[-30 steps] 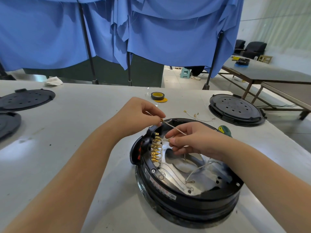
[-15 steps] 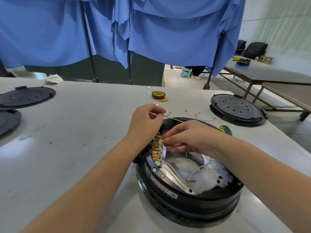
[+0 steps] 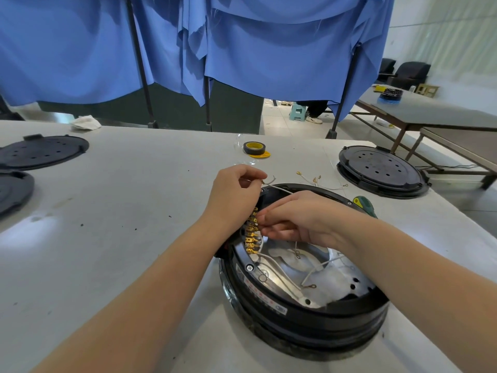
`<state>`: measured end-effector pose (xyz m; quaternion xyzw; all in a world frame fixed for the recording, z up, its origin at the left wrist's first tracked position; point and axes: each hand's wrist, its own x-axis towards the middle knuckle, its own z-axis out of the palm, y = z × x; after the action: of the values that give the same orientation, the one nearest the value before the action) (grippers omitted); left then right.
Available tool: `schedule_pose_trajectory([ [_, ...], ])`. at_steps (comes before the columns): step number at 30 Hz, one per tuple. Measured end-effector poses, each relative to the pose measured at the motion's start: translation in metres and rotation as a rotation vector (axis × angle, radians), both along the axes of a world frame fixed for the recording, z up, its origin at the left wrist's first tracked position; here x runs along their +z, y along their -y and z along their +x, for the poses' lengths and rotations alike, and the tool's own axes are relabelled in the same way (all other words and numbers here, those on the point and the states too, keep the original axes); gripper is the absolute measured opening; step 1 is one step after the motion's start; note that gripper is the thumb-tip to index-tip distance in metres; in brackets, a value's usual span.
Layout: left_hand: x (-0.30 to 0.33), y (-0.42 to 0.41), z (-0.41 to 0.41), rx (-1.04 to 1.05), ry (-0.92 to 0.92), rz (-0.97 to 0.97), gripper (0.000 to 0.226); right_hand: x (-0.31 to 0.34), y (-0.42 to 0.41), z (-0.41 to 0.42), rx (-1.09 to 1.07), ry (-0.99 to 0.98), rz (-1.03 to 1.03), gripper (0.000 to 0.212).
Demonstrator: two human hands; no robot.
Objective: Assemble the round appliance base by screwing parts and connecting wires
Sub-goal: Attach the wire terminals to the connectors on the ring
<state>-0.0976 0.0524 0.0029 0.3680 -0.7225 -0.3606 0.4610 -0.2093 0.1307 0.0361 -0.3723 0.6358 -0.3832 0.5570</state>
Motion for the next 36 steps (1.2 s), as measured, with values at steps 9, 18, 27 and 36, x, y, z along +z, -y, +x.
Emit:
schedule_pose_trajectory([
  [9,0.0018,-0.0021,0.001,-0.005,0.016,-0.01,0.023,0.0009,-0.0009,0.0008,0.001,0.02,-0.012,0.006],
  [18,0.001,-0.0005,0.0002,-0.023,-0.03,0.063,0.023,0.0001,0.0007,0.004,0.023,-0.028,-0.075,0.016],
  [27,0.0008,-0.0008,-0.0003,-0.047,-0.033,0.077,0.029,-0.0028,-0.0019,0.0031,0.018,0.016,-0.112,0.014],
  [36,0.0018,-0.0022,0.0005,-0.051,-0.035,0.086,0.027,-0.0017,-0.0006,0.0058,0.054,-0.087,-0.14,0.007],
])
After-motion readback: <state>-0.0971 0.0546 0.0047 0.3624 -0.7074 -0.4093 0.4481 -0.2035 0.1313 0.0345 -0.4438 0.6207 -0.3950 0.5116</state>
